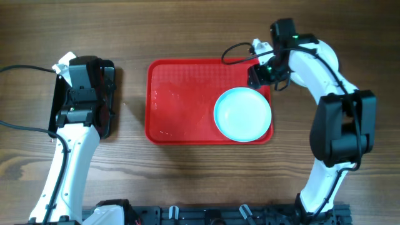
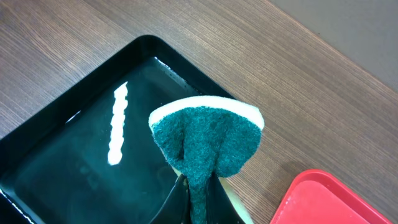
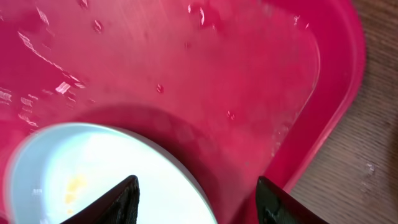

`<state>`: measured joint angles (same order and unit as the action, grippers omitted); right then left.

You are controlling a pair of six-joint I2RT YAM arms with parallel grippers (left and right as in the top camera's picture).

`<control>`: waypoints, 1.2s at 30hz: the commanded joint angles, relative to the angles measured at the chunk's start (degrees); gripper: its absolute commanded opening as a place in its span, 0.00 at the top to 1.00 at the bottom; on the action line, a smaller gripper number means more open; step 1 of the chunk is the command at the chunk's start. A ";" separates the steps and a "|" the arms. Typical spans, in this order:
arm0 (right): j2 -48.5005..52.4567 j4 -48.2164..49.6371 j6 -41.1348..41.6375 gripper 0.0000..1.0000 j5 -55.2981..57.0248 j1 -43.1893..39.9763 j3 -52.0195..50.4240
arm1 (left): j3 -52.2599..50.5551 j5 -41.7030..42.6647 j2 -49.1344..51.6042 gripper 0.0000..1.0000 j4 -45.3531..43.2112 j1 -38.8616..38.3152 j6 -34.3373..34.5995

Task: Clean dirty plates on tray and stack at the side
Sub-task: 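Grasp the remaining light-blue plate rim with the right gripper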

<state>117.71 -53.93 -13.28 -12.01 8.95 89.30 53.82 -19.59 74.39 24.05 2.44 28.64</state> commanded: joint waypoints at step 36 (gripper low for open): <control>-1.57 -9.99 34.51 0.72 2.47 8.50 -14.01 | -0.24 1.18 -0.13 0.96 -2.78 0.42 0.35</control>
<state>115.70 -63.35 19.46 -8.97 17.43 75.75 53.82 -18.92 74.41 21.82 2.44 28.64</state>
